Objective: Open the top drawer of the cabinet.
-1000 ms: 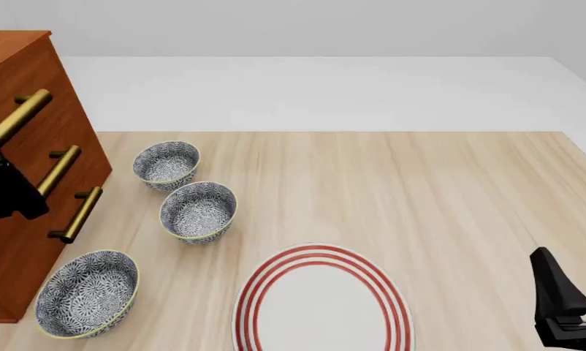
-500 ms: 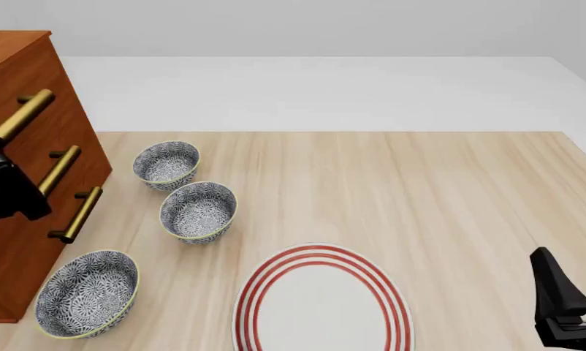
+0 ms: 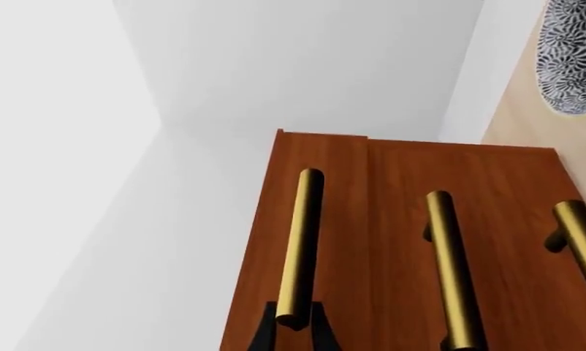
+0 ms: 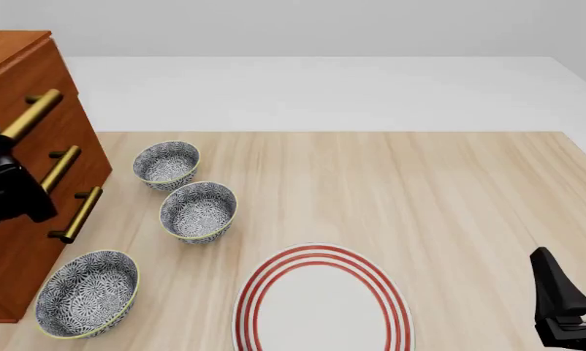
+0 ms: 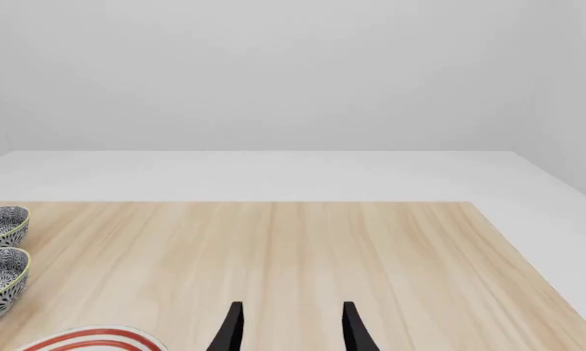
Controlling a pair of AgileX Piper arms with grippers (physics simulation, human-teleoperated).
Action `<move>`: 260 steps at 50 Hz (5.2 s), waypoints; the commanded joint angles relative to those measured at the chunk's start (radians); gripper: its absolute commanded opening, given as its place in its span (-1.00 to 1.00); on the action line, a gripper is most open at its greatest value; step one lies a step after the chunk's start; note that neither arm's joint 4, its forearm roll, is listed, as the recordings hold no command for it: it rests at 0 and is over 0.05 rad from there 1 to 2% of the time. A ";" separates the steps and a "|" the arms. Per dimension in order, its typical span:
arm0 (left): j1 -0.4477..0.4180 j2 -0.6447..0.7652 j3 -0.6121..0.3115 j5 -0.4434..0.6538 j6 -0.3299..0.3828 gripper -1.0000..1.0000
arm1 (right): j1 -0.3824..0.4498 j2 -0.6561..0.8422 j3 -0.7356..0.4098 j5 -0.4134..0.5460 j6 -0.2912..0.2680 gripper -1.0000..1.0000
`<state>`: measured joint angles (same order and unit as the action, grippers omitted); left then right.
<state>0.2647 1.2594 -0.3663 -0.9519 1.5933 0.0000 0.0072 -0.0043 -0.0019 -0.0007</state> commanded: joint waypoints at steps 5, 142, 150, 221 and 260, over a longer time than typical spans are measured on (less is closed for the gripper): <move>-0.022 -0.025 0.008 0.002 0.027 -1.00 | 0.000 0.000 0.000 0.000 0.000 1.00; -0.183 -0.127 0.056 0.054 0.098 -1.00 | 0.000 0.000 0.000 0.000 0.000 1.00; -0.185 -0.127 0.056 0.053 0.098 -1.00 | 0.000 0.000 0.000 0.000 0.000 1.00; -0.237 -0.831 0.028 0.626 0.010 1.00 | 0.000 0.000 0.000 0.000 0.000 1.00; -0.222 -0.775 -0.544 1.249 -0.926 1.00 | 0.000 0.000 0.000 0.000 0.000 1.00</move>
<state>0.0242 0.4717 -0.7727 0.1268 0.8863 0.0000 0.0073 -0.0043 -0.0019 -0.0008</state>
